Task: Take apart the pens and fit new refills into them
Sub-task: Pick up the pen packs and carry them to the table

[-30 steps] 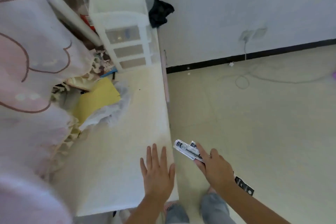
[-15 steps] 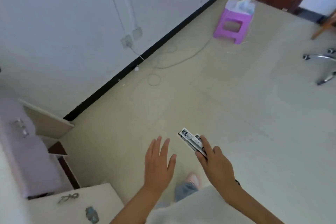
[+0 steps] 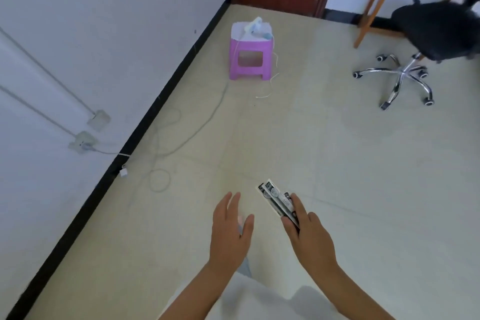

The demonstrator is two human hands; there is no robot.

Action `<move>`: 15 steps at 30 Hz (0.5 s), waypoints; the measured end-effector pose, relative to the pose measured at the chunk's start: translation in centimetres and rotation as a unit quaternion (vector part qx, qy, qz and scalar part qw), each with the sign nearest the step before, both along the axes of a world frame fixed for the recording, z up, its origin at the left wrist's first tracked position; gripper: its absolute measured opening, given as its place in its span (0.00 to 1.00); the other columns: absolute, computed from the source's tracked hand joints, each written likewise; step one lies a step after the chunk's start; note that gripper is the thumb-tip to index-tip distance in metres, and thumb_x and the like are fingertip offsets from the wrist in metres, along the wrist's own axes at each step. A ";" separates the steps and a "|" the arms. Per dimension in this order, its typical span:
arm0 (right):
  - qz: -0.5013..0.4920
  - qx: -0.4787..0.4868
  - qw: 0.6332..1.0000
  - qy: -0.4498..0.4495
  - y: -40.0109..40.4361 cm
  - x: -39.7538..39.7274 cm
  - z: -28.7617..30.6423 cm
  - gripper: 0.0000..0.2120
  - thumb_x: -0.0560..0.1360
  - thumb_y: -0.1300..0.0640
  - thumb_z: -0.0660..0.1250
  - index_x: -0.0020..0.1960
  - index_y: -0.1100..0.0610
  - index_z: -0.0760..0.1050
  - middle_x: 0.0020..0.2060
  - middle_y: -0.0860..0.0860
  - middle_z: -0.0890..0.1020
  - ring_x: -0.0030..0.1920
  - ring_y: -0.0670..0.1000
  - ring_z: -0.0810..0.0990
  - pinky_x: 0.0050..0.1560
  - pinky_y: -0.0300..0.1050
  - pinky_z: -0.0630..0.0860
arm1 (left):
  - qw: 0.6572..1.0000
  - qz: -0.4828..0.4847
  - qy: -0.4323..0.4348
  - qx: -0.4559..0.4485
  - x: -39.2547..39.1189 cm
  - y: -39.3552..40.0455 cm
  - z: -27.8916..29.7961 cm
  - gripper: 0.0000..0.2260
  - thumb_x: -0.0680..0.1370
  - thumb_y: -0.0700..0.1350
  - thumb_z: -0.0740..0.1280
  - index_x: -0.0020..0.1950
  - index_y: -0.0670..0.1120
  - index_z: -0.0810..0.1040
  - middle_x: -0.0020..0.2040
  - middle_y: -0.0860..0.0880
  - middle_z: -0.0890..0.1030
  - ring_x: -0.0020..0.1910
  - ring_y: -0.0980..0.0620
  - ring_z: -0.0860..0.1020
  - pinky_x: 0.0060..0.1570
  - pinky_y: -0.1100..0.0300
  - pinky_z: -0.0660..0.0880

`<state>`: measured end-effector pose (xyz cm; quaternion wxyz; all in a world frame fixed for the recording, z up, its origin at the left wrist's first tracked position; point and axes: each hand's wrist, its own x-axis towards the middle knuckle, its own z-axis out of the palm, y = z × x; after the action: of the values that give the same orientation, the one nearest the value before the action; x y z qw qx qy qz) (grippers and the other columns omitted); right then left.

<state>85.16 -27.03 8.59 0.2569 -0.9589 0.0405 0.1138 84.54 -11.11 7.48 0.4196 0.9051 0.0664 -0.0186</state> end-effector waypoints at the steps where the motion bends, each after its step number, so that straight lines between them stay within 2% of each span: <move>1: -0.019 0.000 1.000 0.000 0.2 2.8 0.2 0.25 0.77 0.45 0.52 0.71 0.45 0.48 0.42 0.51 0.69 0.35 0.52 0.72 0.33 0.41 0.68 | 1.000 -0.015 -0.006 0.008 3.2 0.2 -0.1 0.41 0.71 0.70 0.44 0.68 0.40 0.66 0.68 0.40 0.66 0.67 0.50 0.62 0.63 0.61 0.55; 3: -0.052 0.000 0.999 0.004 0.6 8.0 0.7 0.25 0.77 0.45 0.52 0.71 0.46 0.48 0.41 0.52 0.69 0.34 0.52 0.71 0.32 0.41 0.67 | 0.996 -0.058 -0.041 0.046 9.5 0.7 -0.1 0.38 0.75 0.67 0.42 0.65 0.39 0.69 0.64 0.37 0.71 0.64 0.46 0.66 0.60 0.54 0.60; 5: -0.083 -0.001 0.997 0.005 0.5 13.1 1.3 0.25 0.77 0.45 0.52 0.71 0.46 0.48 0.41 0.52 0.69 0.34 0.52 0.70 0.32 0.41 0.66 | 0.989 -0.110 -0.071 0.074 15.6 0.7 0.3 0.31 0.78 0.62 0.44 0.64 0.40 0.69 0.60 0.36 0.75 0.61 0.49 0.66 0.56 0.51 0.63; 6: -0.101 -0.002 0.995 0.004 0.2 15.5 1.5 0.25 0.77 0.45 0.52 0.71 0.45 0.48 0.41 0.52 0.69 0.34 0.52 0.70 0.31 0.41 0.66 | 0.986 -0.132 -0.075 0.074 18.5 0.7 0.4 0.31 0.78 0.62 0.44 0.64 0.41 0.69 0.61 0.36 0.74 0.61 0.51 0.65 0.57 0.52 0.63; 9: -0.143 0.007 0.990 0.004 -1.2 22.4 1.8 0.25 0.77 0.45 0.52 0.71 0.44 0.48 0.41 0.51 0.69 0.32 0.51 0.70 0.27 0.38 0.63 | 0.988 -0.146 -0.046 0.034 26.5 -0.5 1.2 0.39 0.73 0.69 0.41 0.67 0.41 0.68 0.66 0.40 0.69 0.64 0.59 0.59 0.63 0.56 0.56; 13: -0.175 0.010 0.984 0.023 -4.7 32.2 1.6 0.25 0.77 0.45 0.51 0.71 0.45 0.46 0.40 0.51 0.68 0.32 0.49 0.67 0.25 0.33 0.59 | 0.976 -0.196 -0.085 0.051 36.7 -4.0 -0.1 0.26 0.78 0.63 0.44 0.64 0.46 0.65 0.62 0.38 0.74 0.61 0.53 0.62 0.59 0.46 0.55; 15: -0.182 0.012 0.983 0.028 -6.9 37.3 1.5 0.25 0.77 0.45 0.51 0.71 0.45 0.45 0.41 0.51 0.68 0.32 0.49 0.67 0.26 0.33 0.59 | 0.976 -0.197 -0.083 0.051 41.8 -6.4 -1.0 0.29 0.77 0.64 0.44 0.65 0.45 0.66 0.63 0.38 0.73 0.62 0.55 0.61 0.61 0.46 0.53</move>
<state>122.43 -33.92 10.04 0.2838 -0.9288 0.2198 0.0922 126.37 -17.46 6.50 0.3647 0.9191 -0.1473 -0.0220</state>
